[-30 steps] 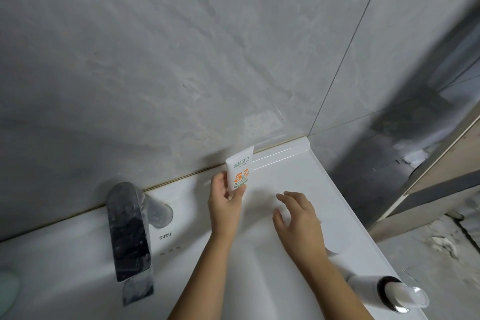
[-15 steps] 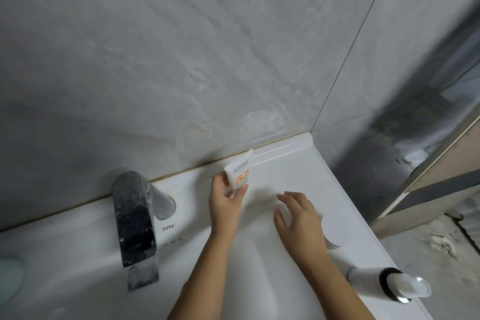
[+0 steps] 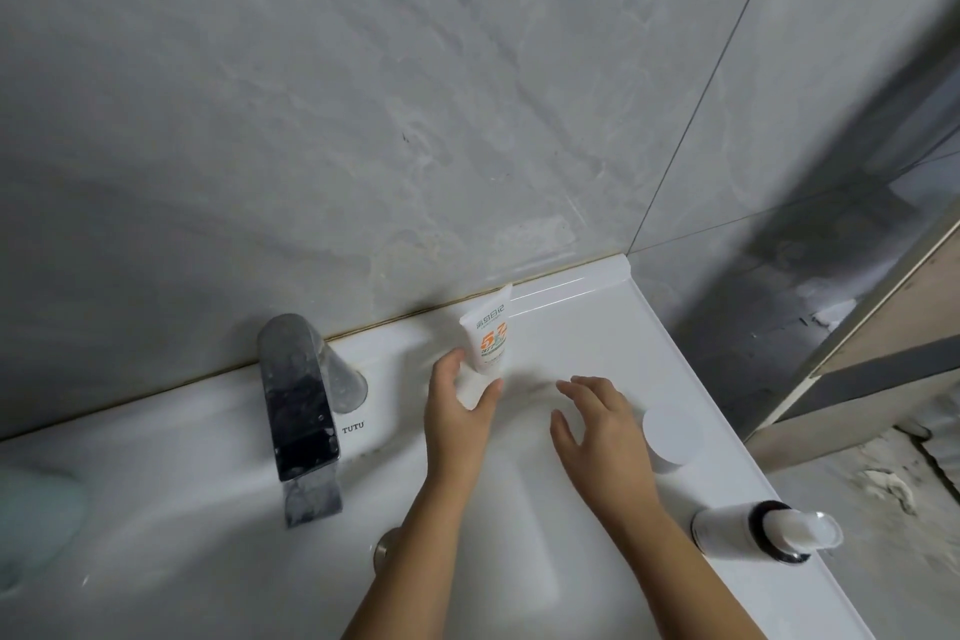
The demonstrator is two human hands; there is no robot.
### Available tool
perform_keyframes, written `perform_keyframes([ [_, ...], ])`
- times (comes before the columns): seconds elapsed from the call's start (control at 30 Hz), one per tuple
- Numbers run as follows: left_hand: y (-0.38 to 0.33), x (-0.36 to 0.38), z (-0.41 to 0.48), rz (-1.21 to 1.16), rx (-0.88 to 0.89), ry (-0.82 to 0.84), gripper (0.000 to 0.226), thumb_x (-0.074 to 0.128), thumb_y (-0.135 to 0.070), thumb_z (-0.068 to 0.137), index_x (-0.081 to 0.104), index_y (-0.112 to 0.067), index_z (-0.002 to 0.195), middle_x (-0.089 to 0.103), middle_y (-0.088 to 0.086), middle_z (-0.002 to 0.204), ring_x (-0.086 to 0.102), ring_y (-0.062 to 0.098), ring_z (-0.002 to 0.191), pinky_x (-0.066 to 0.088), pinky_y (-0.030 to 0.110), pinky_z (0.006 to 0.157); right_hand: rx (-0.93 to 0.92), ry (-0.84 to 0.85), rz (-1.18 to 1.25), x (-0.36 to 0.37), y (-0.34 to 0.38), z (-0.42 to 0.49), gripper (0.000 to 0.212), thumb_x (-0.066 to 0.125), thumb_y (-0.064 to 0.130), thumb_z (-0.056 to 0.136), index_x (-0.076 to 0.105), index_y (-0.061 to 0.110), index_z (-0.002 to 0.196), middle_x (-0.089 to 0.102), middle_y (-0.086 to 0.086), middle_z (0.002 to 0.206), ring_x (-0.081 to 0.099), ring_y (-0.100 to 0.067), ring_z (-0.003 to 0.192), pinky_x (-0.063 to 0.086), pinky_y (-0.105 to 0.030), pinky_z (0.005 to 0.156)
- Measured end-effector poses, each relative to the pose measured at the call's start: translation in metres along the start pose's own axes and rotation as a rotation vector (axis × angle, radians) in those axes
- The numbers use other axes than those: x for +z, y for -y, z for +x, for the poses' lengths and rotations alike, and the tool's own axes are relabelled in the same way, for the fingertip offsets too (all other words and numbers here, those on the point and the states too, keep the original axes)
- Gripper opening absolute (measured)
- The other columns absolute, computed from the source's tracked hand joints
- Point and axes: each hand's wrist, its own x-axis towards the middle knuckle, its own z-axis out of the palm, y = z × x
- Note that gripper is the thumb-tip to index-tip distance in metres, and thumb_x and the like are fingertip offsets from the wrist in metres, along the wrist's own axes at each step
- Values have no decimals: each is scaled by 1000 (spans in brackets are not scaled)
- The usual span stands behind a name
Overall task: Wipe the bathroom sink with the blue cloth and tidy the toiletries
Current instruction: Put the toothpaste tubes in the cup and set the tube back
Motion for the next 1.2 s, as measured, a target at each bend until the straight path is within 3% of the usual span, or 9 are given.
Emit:
perform_keyframes([
  [0.13, -1, -18, -40, 115, 1, -1, 44, 67, -18, 83, 48, -17, 123, 52, -8, 123, 47, 8, 116, 34, 17, 94, -54, -9, -12, -15, 7, -17, 33, 74, 3, 69, 67, 4, 102, 65, -14, 102, 63, -33, 94, 50, -37, 77],
  [0.33, -14, -36, -107, 313, 157, 93, 37, 65, -18, 85, 53, -13, 119, 48, -16, 113, 46, 6, 111, 25, 7, 85, -95, -1, -5, -62, 17, -49, 32, 61, 19, 75, 67, 8, 104, 64, -10, 104, 62, -30, 93, 42, -27, 78],
  [0.43, -24, -42, -127, 373, 246, 120, 33, 62, -20, 86, 53, -16, 118, 48, -17, 113, 45, 5, 111, 25, 7, 82, -131, -12, 17, -100, 19, -58, 30, 65, 15, 78, 66, 9, 107, 62, -9, 109, 60, -30, 99, 44, -30, 82],
  [0.57, -37, -42, -134, 479, 405, 183, 33, 58, -30, 87, 55, -14, 116, 54, -10, 115, 46, 8, 109, 27, 10, 84, -226, -5, -30, -159, 17, -44, 30, 68, 14, 80, 65, 12, 110, 61, -4, 111, 58, -22, 103, 41, -24, 82],
  [0.67, -45, -34, -134, 537, 486, 184, 44, 49, -39, 82, 58, -11, 115, 59, 0, 114, 48, 11, 105, 31, 14, 85, -296, 95, -59, -192, 1, -18, 32, 67, 19, 81, 63, 16, 112, 59, 1, 109, 57, -16, 99, 43, -25, 82],
  [0.8, -48, -20, -133, 595, 537, 120, 48, 41, -44, 82, 60, -12, 111, 62, -1, 110, 54, 16, 101, 41, 23, 86, -334, 311, -105, -200, -35, 18, 38, 69, 24, 80, 60, 20, 117, 57, 4, 112, 57, -14, 100, 44, -28, 88],
  [1.0, -29, -2, -125, 662, 525, 47, 35, 45, -39, 80, 55, -18, 106, 65, 1, 103, 47, 11, 97, 34, 23, 86, -346, 712, -99, -143, -83, 44, 53, 70, 32, 78, 50, 28, 127, 49, 14, 113, 49, -6, 107, 37, -18, 92],
  [1.1, -24, 5, -122, 688, 499, 37, 31, 45, -38, 79, 48, -23, 106, 66, 2, 101, 47, 13, 94, 36, 25, 83, -309, 802, -58, -120, -98, 50, 63, 74, 35, 73, 47, 32, 129, 48, 12, 113, 49, -7, 108, 40, -24, 93],
  [1.2, -20, 8, -122, 733, 464, 22, 33, 45, -38, 78, 55, -19, 103, 66, 0, 100, 48, 11, 94, 39, 23, 79, -288, 845, -38, -110, -101, 53, 70, 77, 35, 69, 44, 32, 131, 47, 12, 113, 52, -10, 101, 41, -21, 90],
])
